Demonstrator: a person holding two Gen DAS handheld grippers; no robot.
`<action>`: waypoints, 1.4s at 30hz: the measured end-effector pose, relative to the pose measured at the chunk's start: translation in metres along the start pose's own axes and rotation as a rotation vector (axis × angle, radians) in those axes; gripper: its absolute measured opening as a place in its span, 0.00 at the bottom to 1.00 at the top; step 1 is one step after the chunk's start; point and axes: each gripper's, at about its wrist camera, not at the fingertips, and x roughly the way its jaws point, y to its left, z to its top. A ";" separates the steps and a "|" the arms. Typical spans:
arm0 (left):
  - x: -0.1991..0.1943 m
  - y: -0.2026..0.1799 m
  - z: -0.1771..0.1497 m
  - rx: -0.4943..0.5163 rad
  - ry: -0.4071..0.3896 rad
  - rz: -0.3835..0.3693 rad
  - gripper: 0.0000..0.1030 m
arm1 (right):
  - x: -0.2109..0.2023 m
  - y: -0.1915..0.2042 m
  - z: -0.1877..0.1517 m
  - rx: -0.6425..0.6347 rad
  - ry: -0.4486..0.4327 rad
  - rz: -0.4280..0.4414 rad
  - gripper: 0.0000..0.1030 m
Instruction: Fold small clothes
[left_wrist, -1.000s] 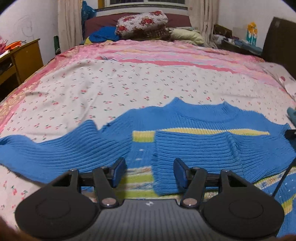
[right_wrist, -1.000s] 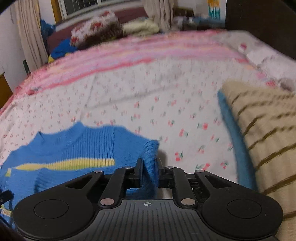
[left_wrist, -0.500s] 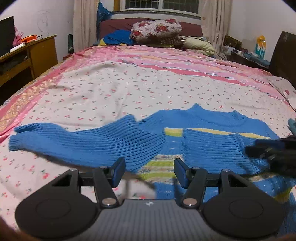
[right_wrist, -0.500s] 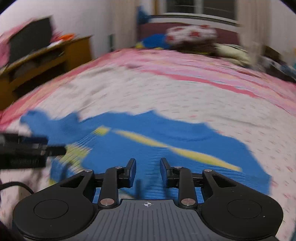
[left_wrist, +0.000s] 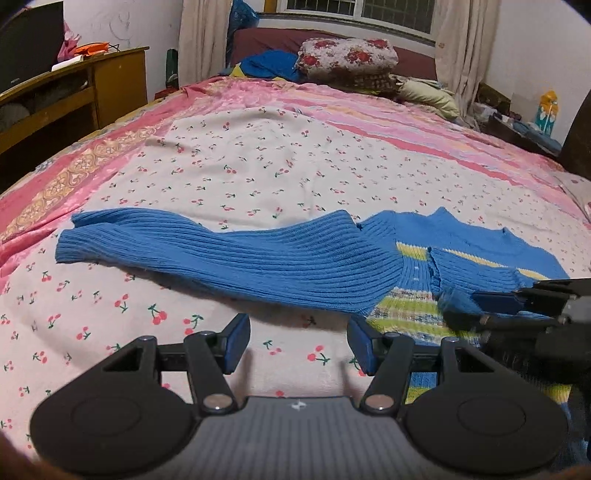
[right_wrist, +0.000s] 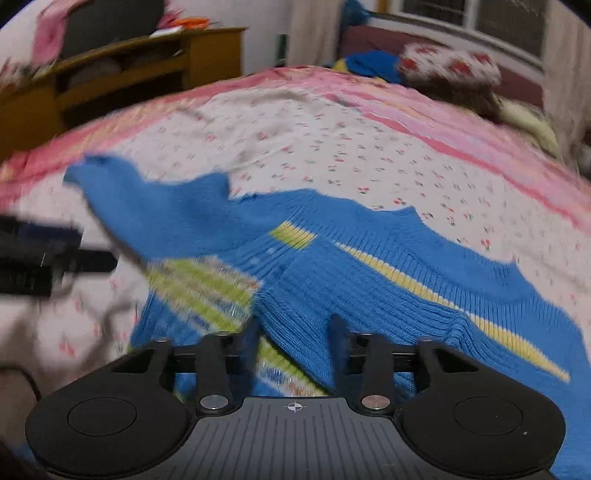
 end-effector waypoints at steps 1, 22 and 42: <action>-0.001 0.002 0.000 -0.002 -0.005 -0.001 0.62 | -0.002 -0.002 0.003 0.024 -0.004 0.002 0.16; -0.009 0.023 0.002 -0.045 -0.016 0.016 0.63 | 0.005 0.017 0.022 0.151 -0.060 0.081 0.25; -0.009 0.030 0.009 -0.105 -0.031 0.062 0.63 | -0.066 -0.117 -0.053 0.469 -0.083 -0.359 0.29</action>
